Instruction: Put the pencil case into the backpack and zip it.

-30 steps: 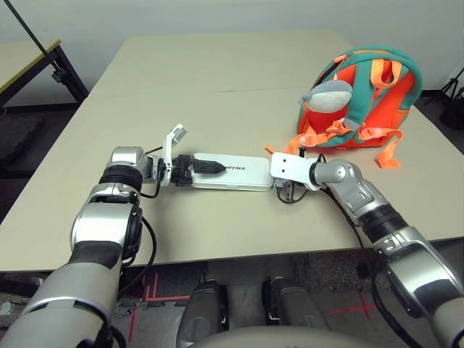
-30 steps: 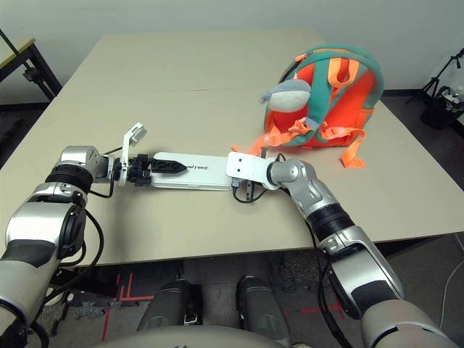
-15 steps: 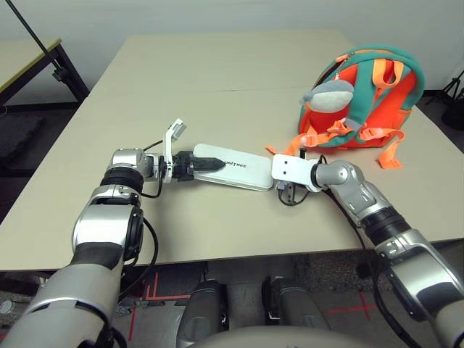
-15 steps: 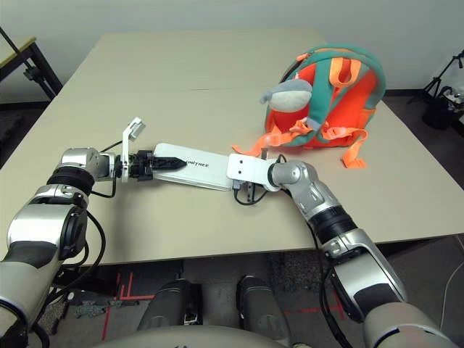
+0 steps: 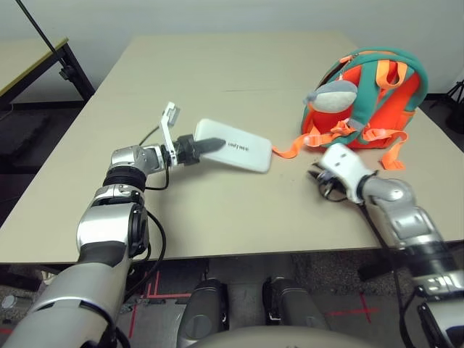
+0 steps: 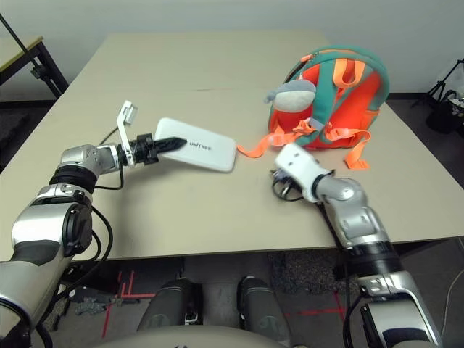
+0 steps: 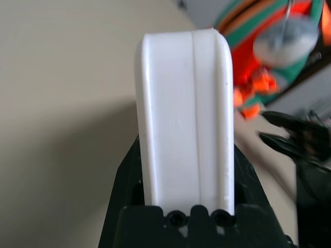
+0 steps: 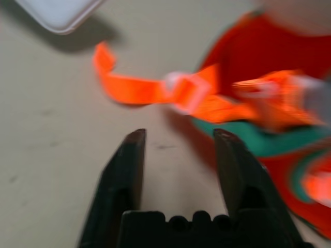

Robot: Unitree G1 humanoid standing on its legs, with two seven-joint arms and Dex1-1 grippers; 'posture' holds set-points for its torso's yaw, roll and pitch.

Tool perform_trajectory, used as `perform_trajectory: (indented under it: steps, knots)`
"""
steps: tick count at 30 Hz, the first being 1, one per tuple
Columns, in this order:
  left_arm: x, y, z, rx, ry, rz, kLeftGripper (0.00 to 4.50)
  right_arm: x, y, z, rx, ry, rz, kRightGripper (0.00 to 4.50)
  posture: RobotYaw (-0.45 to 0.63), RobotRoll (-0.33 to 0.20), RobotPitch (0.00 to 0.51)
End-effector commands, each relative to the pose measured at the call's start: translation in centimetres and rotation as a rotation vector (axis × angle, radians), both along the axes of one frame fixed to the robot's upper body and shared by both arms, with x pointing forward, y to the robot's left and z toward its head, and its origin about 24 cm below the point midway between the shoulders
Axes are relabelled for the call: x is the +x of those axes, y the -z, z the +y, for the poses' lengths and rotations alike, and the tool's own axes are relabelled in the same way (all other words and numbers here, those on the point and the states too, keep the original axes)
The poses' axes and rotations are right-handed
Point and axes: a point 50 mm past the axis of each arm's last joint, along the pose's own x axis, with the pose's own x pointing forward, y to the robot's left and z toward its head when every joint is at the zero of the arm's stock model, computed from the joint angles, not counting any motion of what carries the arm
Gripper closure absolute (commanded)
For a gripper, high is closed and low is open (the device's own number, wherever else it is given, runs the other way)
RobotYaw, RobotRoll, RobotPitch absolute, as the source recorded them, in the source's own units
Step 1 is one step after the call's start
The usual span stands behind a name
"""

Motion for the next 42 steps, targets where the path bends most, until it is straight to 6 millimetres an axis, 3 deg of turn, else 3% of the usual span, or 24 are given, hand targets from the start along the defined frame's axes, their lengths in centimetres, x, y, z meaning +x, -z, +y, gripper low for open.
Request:
perform_trajectory:
  steps: [1,3,9,19,26,33,36,42]
  knots:
    - [0.4,-2.0,-0.9,-0.042,-0.011,-0.159,3.13,-1.4,-1.7,-1.1,0.086,0.074,-0.032,0.75,0.02,0.000,0.060]
    - [0.4,-2.6,-1.5,-0.058,-0.023,-0.205,3.13,-1.8,-2.6,-1.9,0.131,0.131,-0.047,0.02,0.02,0.000,0.058]
    - [0.2,-3.8,-2.1,-0.086,-0.094,-0.339,3.13,-1.1,-4.0,-3.8,0.305,0.328,-0.068,0.00,0.03,0.000,0.059]
    - [-1.0,-4.8,-2.0,-0.109,-0.126,-0.406,3.13,3.4,-6.3,-3.1,0.528,0.263,-0.103,0.00,0.08,0.000,0.059]
    - [-1.6,-4.7,-1.8,-0.117,-0.154,-0.411,3.13,6.0,-4.4,-3.6,0.524,0.309,-0.035,0.00,0.10,0.000,0.055]
    - [-2.1,-4.4,-1.8,-0.130,-0.170,-0.410,3.13,7.1,-1.8,-4.7,0.523,0.392,-0.009,0.00,0.12,0.000,0.049]
    - [-2.1,-4.2,-1.8,-0.130,-0.175,-0.408,3.13,7.4,-1.7,-4.6,0.550,0.386,-0.028,0.62,0.12,0.000,0.044]
    - [-2.0,-4.3,-1.9,-0.131,-0.176,-0.409,3.13,7.4,-2.2,-4.4,0.546,0.366,-0.057,2.94,0.11,0.000,0.048]
